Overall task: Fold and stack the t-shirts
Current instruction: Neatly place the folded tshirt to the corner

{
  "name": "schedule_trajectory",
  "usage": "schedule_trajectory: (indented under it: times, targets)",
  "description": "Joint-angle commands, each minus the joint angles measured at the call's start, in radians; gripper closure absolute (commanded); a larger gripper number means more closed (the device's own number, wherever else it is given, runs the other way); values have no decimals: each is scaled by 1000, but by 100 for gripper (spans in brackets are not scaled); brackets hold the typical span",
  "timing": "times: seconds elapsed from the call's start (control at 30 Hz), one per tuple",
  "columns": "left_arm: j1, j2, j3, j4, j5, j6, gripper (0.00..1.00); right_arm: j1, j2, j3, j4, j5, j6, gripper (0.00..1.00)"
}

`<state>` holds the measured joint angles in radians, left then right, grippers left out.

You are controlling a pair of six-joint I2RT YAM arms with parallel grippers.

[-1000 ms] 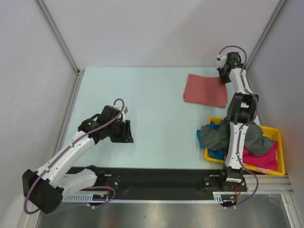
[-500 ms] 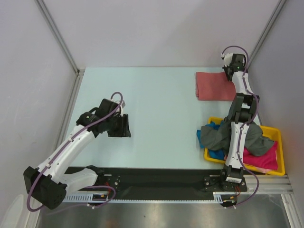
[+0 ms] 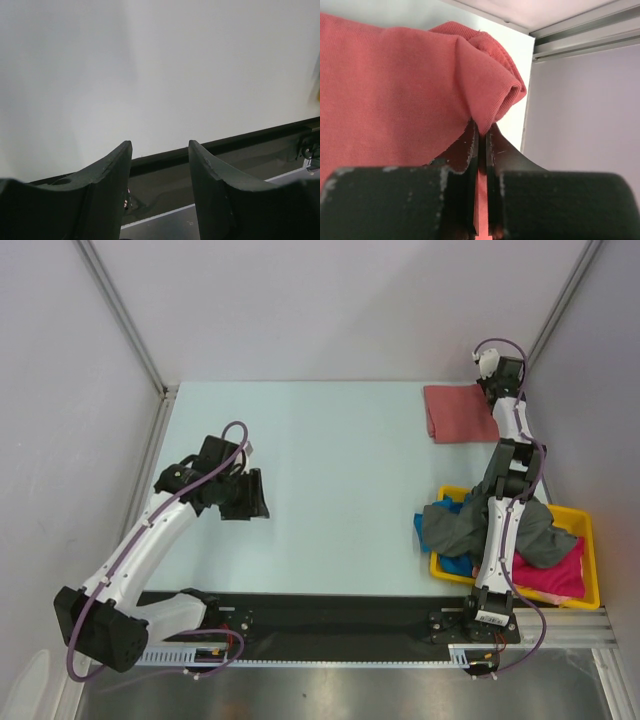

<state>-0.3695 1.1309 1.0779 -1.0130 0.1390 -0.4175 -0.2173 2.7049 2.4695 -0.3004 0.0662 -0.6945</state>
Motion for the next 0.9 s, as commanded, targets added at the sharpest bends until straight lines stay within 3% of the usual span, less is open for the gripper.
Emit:
schedule_trajectory:
  times: [0.0, 0.23, 0.87]
  targets:
    - [10, 13, 42, -7, 27, -6, 45, -19, -5, 57, 110, -11, -40, 100]
    - [11, 27, 42, -2, 37, -17, 45, -28, 21, 52, 158, -51, -95, 100]
    - [12, 36, 60, -15, 48, -18, 46, -42, 46, 29, 262, -14, -60, 100]
